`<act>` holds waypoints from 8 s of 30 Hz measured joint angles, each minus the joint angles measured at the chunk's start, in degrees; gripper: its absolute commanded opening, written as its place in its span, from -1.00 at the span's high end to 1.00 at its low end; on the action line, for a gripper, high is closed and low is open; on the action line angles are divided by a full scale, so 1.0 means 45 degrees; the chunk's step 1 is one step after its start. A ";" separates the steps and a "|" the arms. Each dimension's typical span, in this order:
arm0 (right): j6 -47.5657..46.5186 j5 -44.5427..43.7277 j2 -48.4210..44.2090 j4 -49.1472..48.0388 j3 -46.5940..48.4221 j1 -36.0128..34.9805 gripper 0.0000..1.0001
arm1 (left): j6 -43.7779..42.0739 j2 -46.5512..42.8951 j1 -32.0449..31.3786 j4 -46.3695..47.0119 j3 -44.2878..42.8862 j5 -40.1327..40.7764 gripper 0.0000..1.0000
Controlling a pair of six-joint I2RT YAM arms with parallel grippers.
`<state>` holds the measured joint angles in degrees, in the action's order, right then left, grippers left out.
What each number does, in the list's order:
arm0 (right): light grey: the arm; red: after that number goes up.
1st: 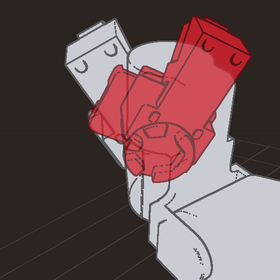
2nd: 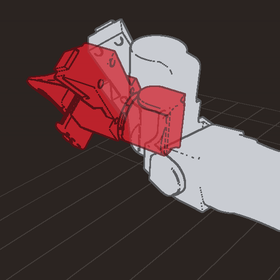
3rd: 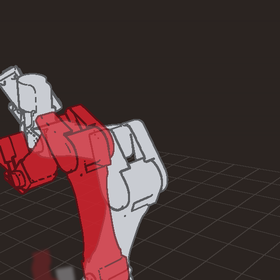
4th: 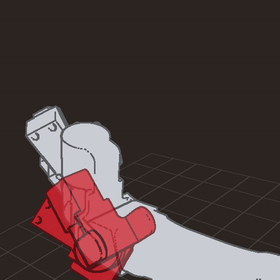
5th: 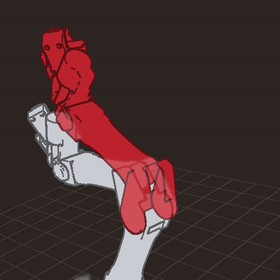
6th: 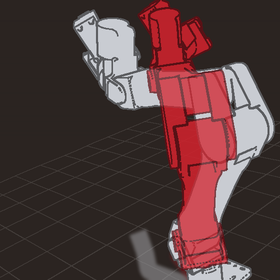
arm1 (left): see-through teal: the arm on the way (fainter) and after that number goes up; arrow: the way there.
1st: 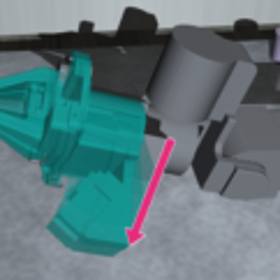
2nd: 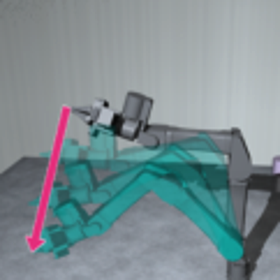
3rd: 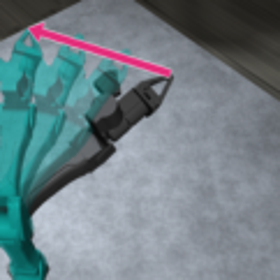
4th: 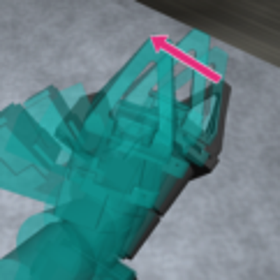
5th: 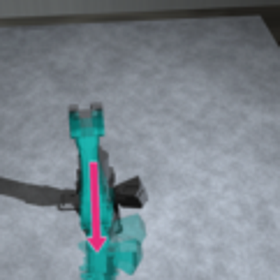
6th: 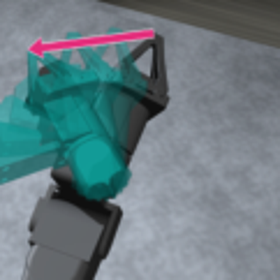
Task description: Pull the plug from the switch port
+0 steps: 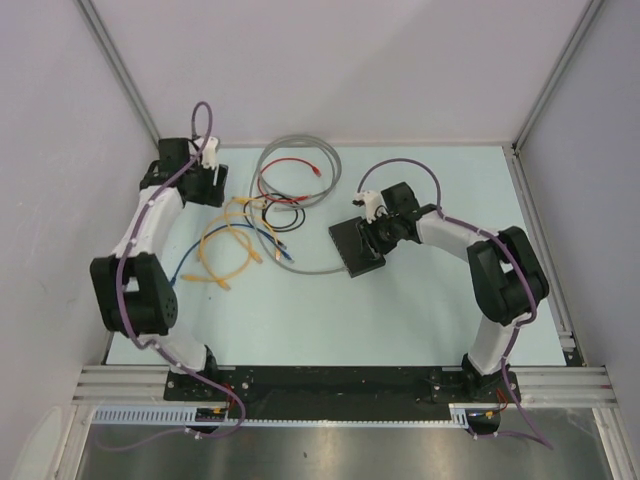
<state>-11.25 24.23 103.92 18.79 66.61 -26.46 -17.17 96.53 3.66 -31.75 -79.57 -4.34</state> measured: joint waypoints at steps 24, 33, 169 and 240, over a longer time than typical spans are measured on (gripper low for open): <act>-0.0073 0.1826 0.0491 0.1982 0.0529 0.0918 0.92 | 0.2642 0.3050 -0.5187 0.0661 0.0680 -0.8578 -0.39; 0.0151 0.1778 0.0792 0.1991 0.0865 0.0340 0.98 | 0.3109 0.4906 -0.5727 0.0865 -0.0321 -0.9923 -0.23; 0.0597 0.2283 0.1622 0.1039 0.1384 0.0549 0.89 | 0.2841 0.8694 -0.6543 -0.1472 -0.3016 -1.3726 0.48; 0.0447 -0.3585 -0.2409 0.1506 0.2055 0.3521 -0.79 | -0.5819 0.4969 -0.4668 -0.7227 -0.6018 -0.1841 -0.99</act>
<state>-9.23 8.10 93.08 25.56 75.85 -10.61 -43.35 118.89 -17.34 -64.27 -106.65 -12.62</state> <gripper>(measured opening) 0.871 0.994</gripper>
